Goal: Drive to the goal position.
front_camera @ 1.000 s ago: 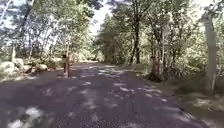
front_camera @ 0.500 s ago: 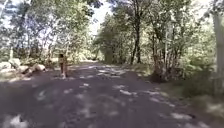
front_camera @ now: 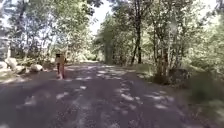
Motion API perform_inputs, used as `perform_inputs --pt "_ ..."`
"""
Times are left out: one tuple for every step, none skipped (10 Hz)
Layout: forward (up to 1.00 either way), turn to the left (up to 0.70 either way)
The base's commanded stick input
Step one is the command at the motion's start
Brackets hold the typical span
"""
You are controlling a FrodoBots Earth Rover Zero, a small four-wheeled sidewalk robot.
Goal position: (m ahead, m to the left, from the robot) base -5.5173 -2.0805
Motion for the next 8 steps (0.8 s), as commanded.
perform_inputs --pt "0.45 0.00" --pt "0.45 0.00" --pt "0.45 0.00" --pt "0.45 0.00" --pt "0.45 0.00" --pt "0.45 0.00" --pt "0.45 0.00" --pt "0.45 0.00"
